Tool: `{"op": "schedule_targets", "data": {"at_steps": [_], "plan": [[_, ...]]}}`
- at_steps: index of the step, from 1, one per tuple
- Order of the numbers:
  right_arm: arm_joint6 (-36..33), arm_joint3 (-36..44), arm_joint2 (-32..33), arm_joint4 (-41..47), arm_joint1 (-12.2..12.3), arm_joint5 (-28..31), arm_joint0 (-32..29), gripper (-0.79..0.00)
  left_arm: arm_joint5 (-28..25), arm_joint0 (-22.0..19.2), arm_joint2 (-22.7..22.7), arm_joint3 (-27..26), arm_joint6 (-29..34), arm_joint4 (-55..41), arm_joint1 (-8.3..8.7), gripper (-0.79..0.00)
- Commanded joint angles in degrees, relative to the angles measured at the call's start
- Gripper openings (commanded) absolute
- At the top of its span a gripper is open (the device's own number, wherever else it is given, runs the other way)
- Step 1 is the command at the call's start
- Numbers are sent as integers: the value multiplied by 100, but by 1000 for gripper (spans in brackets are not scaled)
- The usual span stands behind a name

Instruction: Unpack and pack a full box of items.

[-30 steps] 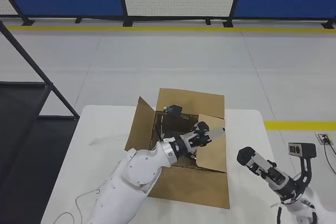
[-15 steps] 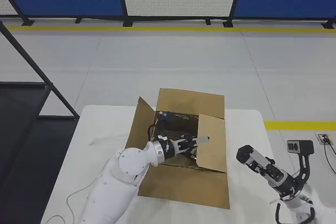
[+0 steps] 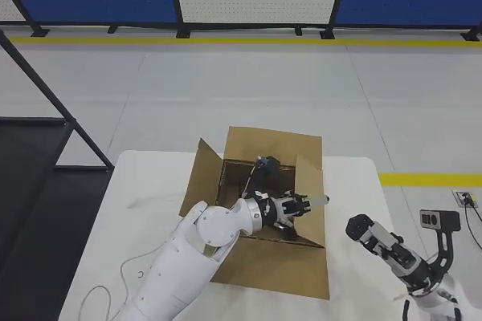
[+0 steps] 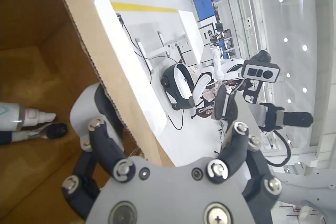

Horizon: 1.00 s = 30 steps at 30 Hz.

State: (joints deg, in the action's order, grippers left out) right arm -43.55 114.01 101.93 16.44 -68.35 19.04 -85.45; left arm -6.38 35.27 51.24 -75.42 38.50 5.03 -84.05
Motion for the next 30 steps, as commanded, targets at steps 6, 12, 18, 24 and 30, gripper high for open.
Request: {"op": "schedule_targets", "data": {"at_steps": [6, 12, 18, 24, 30], "plan": [[-792, 55, 240, 968, 60, 304, -167, 0, -4, -147, -307, -120, -238, -20, -132, 0], [-889, 46, 515, 1367, 85, 365, -307, 0, -329, -356, -561, 166, -316, -284, -287, 0], [-889, 46, 515, 1367, 85, 365, -307, 0, -329, -356, -561, 166, -316, -284, -287, 0], [-701, 68, 576, 1118, 86, 380, -304, 0, -326, -317, -535, 136, -381, -274, -283, 0], [-864, 351, 400, 544, 117, 544, -376, 0, -217, -273, -417, 10, -396, -316, -288, 0]]}}
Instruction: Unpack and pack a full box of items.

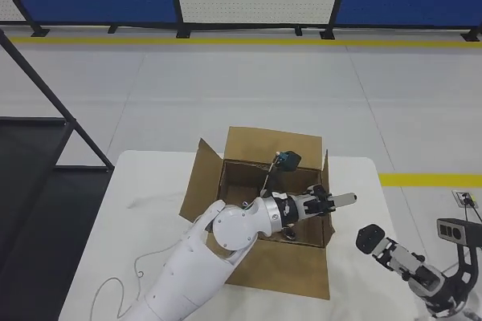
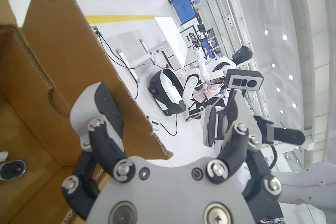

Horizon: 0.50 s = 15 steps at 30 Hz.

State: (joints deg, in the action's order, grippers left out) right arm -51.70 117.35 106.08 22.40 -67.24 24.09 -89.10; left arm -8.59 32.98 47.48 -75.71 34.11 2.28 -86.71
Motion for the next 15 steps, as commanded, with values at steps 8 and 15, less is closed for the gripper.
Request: {"op": "schedule_targets", "data": {"at_steps": [8, 15], "plan": [[-222, 116, -127, -472, 48, 315, -204, 0, -111, -649, -552, 879, 130, -455, -343, 0], [382, 116, -63, -1180, 54, 311, -353, 0, -359, -1130, -943, 1833, 172, -868, -691, 0]]}}
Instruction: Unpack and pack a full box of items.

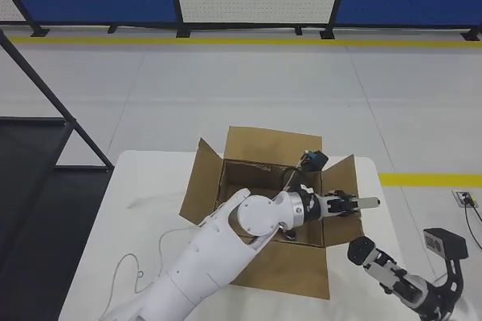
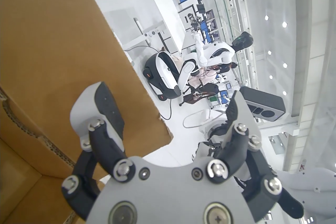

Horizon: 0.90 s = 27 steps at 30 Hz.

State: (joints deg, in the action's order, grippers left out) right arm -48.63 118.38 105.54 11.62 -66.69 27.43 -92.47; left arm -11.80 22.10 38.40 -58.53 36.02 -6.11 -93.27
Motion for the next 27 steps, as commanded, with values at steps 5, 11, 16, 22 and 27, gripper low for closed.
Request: {"op": "schedule_targets", "data": {"at_steps": [5, 11, 16, 22, 27], "plan": [[415, -89, 46, -562, 10, -195, -80, 0, -275, -259, -163, 607, 17, -256, -240, 0], [677, -300, -17, -893, 28, -385, 2, 0, -452, -404, -211, 1003, 128, -377, -400, 0], [751, -484, -73, -936, 50, -489, 148, 0, -596, -446, -171, 1186, 113, -381, -476, 0], [868, -700, -204, -1073, 77, -761, 477, 0, -753, -275, 88, 903, -224, 127, -357, 0], [888, -939, -404, -1045, 92, -914, 771, 0, -527, 397, 719, -14, -557, 877, 14, 0]]}}
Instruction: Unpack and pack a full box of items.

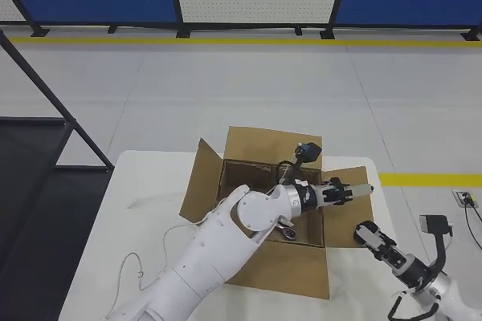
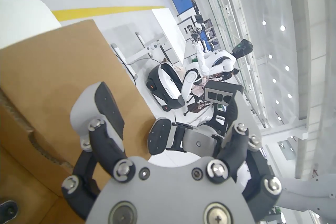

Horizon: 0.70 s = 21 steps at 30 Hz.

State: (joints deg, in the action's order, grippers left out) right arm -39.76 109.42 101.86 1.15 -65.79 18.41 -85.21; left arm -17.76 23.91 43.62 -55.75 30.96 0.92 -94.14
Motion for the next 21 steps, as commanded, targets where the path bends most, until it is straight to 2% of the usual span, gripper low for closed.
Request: {"op": "schedule_targets", "data": {"at_steps": [1, 3, 7, 11, 15, 19, 21], "plan": [[12, -103, -70, 7, 5, -31, 94, 0, 141, 428, 391, -588, -105, 347, 199, 0], [50, -215, -125, 17, 9, -77, 193, 0, 343, 942, 791, -1327, -170, 714, 391, 0], [23, -385, -192, 95, 24, -117, 353, 0, 884, 2148, 1645, -3135, -229, 1513, 726, 0], [-65, -490, -239, 131, 45, -162, 475, 0, 1147, 3204, 2386, -4662, -396, 2033, 925, 0], [-162, -624, -330, 44, 68, -308, 626, 0, 1200, 4006, 2931, -5670, -797, 2287, 1025, 0], [-332, -794, -452, -32, 91, -463, 757, 0, 1158, 4629, 3317, -6293, -1211, 2409, 1081, 0], [-408, -888, -495, -49, 102, -502, 806, 0, 1099, 4909, 3522, -6537, -1662, 2450, 1092, 0]]}}
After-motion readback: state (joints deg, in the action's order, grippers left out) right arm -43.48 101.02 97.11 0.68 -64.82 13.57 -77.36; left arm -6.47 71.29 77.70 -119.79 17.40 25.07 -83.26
